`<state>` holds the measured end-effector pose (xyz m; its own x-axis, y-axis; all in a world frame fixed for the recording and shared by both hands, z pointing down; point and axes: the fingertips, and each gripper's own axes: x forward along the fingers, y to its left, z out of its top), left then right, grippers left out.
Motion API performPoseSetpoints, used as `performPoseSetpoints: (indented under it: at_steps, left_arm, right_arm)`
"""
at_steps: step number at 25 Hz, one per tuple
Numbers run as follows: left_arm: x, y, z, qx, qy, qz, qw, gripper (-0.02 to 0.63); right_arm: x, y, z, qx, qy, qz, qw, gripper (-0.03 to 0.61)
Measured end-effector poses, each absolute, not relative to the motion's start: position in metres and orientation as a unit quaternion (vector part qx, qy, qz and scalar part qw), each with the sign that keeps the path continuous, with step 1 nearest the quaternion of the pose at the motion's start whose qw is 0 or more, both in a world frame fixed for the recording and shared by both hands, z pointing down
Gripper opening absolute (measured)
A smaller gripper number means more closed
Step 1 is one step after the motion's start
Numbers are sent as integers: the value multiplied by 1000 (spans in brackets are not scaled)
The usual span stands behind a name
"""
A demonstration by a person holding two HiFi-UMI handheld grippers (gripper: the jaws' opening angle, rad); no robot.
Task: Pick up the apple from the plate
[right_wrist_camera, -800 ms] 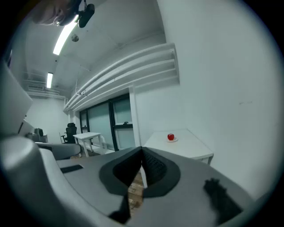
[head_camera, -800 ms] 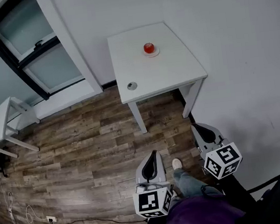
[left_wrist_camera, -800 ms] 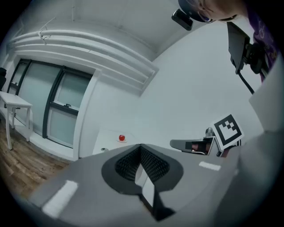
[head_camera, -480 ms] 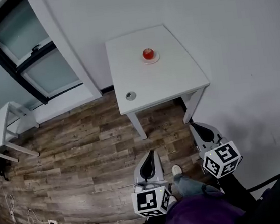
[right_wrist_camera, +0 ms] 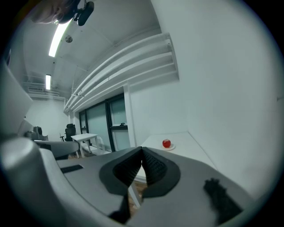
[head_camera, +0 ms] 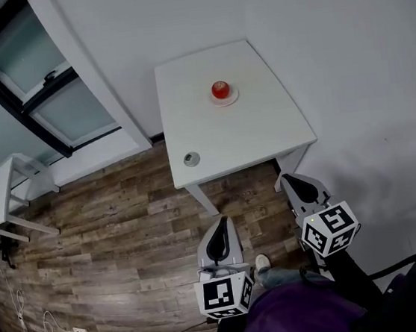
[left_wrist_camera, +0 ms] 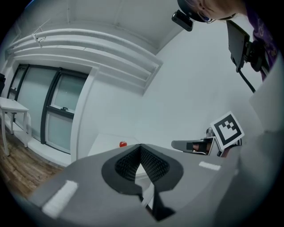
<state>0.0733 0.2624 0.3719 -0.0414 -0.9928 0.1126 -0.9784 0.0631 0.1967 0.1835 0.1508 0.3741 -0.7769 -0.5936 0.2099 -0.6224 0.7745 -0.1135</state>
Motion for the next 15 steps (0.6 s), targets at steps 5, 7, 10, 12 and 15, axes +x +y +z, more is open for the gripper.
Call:
performPoseSetpoints:
  at_steps: [5,7,10,12,15]
  left_arm:
    - [78,237,374,683,-721,-35,110,6]
    - [75,229,375,681,-723,-36,111,6]
    - [71,220,379,678,-725,-37,117,6]
    - [70,213,380,678,-725,-37,120,6]
    - [66,204,383,679,-722,-37,124,6]
  right_arm:
    - [180,126,378,315,-941,89,82,11]
    - [176,119,379,313,-942,90,82,11]
    - [175,110,385,311,-942,93,87,11]
    - [176,103,388,313,-940,97,91,11]
    - [172,94,391,316,-939,98,94,11]
